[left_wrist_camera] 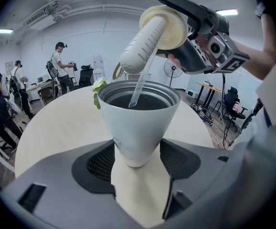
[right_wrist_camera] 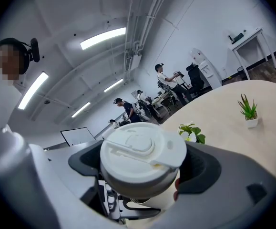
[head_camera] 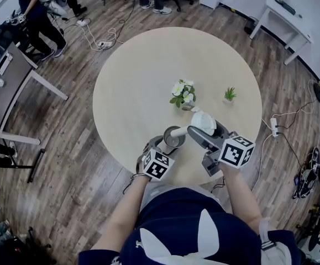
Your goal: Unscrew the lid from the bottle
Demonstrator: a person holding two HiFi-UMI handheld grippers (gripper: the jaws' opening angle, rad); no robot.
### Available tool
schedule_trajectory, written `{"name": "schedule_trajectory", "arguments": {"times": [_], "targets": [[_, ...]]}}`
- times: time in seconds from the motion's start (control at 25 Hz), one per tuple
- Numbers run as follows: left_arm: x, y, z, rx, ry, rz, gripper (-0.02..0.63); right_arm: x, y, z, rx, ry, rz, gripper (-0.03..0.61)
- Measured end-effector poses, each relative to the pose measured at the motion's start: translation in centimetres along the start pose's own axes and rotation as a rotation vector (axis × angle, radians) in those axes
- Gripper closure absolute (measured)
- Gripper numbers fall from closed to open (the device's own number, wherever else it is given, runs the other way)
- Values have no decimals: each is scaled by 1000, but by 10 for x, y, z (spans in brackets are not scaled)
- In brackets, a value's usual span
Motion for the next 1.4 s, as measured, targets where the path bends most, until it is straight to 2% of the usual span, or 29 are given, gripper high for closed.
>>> {"name": "schedule_trajectory", "arguments": {"times": [0.4,1.4], "targets": [[1,-1,0,1,-3,3,307,-1,-1,2,-12,-4,-22,114],[-1,-1,0,-1,-9,4,307,3,2,7,-4,-13,-4,115]]}}
Point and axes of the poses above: the fingertips, and each gripper's own axes: z backward along the fingers, x to its left, y out of its underside, the point moved 3 cm from there along z, backward along the fingers
